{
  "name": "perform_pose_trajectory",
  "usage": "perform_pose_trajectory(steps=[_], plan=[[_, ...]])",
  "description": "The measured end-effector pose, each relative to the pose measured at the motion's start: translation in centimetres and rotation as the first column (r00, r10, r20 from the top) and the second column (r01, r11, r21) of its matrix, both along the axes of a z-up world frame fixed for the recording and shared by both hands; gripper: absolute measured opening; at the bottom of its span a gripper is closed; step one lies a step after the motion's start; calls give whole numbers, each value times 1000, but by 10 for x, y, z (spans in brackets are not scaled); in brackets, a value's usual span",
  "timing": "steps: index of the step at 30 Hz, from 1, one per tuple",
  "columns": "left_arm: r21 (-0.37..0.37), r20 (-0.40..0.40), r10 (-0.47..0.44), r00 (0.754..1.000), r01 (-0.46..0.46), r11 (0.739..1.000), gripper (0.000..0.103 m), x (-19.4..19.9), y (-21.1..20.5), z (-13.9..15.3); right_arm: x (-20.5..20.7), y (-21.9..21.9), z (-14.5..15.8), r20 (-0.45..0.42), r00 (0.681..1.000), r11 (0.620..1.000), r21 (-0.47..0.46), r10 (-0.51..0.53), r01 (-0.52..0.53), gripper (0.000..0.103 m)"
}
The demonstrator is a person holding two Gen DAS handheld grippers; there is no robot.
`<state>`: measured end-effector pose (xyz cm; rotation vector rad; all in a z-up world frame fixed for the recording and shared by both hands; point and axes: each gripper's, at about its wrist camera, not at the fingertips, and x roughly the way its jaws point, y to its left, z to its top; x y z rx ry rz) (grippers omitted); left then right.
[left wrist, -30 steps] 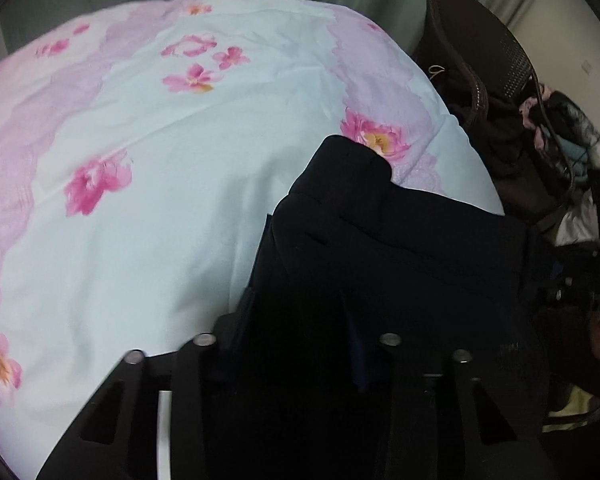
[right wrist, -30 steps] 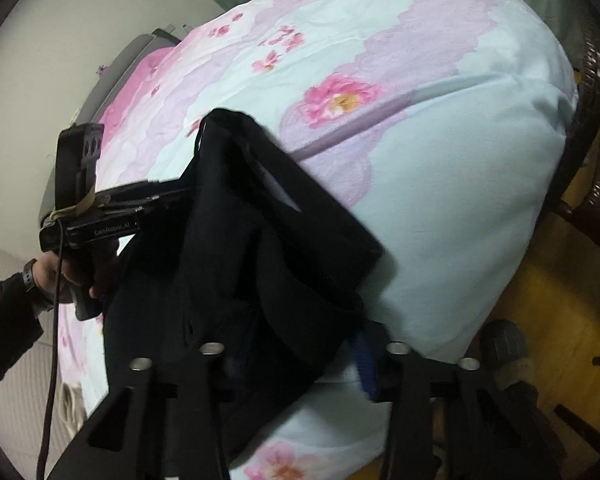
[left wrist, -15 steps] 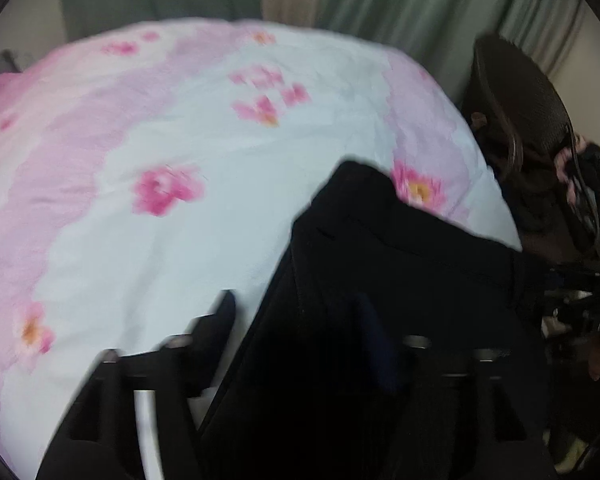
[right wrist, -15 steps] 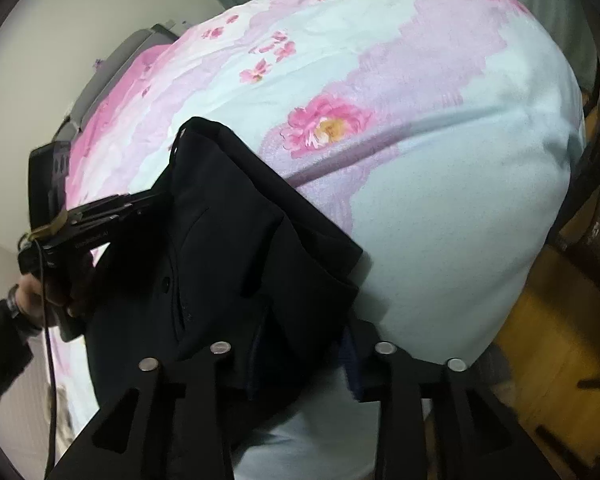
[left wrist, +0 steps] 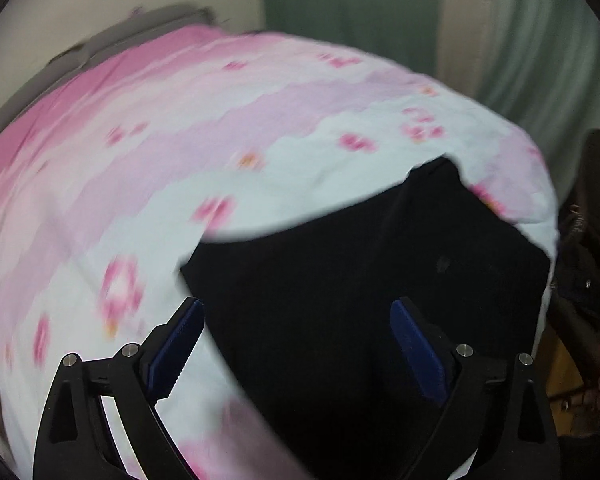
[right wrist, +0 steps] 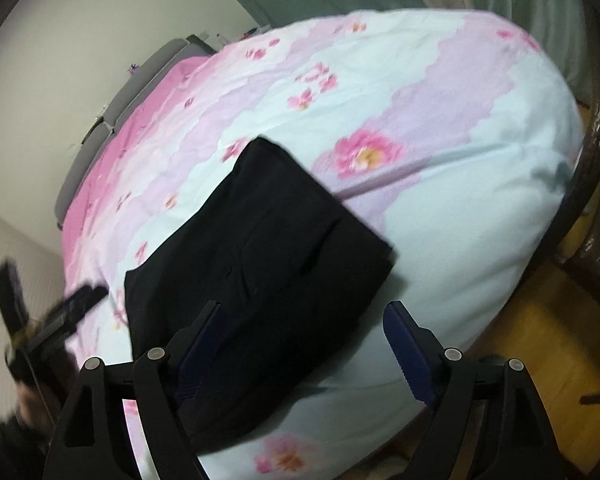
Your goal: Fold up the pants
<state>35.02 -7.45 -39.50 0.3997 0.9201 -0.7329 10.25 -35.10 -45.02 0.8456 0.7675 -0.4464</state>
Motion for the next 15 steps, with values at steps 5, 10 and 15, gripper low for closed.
perform_pose_trajectory(steps=[5,10,15], plan=[[-12,-113,167,980,-169,985,95,-7,21,-32,7,-3,-23,-14,1000,998,57,-4,5,82],[-46,-222,278,935,-295,954,95,-8,26,-60,16,-11,-47,-24,1000,995,100,-3,5,82],[-38,-283,344,895,-369,929,95,-11,26,-78,25,-13,-59,5,1000,992,128,16,-16,82]])
